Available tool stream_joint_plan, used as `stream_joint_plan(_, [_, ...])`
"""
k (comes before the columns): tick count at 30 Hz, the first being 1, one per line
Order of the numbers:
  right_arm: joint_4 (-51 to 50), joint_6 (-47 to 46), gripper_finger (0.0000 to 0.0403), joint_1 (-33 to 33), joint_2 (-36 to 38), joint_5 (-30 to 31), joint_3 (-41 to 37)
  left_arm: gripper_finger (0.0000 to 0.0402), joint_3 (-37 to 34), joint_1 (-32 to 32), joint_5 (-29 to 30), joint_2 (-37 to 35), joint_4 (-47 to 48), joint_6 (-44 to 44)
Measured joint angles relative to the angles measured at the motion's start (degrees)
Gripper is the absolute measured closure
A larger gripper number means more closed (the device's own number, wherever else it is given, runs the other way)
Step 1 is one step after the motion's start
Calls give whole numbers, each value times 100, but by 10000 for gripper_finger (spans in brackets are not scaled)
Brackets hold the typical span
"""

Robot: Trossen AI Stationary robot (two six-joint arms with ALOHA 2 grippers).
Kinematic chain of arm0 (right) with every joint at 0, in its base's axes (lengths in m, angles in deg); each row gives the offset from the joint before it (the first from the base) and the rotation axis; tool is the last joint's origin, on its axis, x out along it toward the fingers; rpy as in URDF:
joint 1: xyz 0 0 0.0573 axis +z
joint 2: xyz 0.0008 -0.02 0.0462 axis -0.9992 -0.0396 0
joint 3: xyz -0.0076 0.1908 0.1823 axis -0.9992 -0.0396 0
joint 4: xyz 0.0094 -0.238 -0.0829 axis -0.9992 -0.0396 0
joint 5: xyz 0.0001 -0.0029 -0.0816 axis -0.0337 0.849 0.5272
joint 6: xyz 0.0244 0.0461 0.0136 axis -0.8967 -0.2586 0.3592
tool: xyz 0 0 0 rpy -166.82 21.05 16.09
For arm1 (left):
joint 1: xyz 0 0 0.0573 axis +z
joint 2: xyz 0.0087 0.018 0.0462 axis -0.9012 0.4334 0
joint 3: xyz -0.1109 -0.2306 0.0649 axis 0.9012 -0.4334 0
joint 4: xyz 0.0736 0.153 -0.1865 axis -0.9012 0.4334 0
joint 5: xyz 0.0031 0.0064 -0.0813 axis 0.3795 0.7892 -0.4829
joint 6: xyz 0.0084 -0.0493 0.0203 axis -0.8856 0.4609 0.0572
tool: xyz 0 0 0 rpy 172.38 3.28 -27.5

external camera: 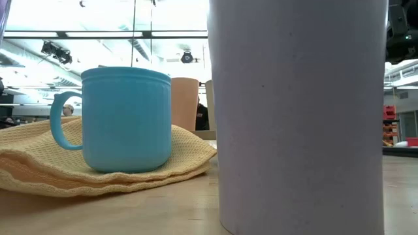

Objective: Stack small to large cups/mugs on shelf
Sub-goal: Put the blue mug on the shelf

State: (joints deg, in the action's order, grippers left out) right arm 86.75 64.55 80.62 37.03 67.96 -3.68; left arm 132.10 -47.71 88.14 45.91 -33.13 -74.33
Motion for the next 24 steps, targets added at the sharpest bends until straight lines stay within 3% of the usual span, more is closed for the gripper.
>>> stream_joint_plan(3, [-2,20,397,0,0,0,0,312,0,0,0,0,0,0])
stream_joint_plan(12, [-1,-26,359,0,0,-2,0,317,0,0,-24,0,-2,102])
stream_joint_plan(14, [-2,-26,357,0,0,-2,0,321,2,-2,-350,35,-74,347])
stream_joint_plan(16, [-2,-26,356,0,0,-2,0,325,9,-69,-1067,126,-293,566])
stream_joint_plan(19, [0,-26,357,0,0,-2,0,333,20,-513,-1807,437,-461,796])
stream_joint_plan(24, [0,-27,359,0,0,-2,0,346,0,-1427,-1692,1191,120,797])
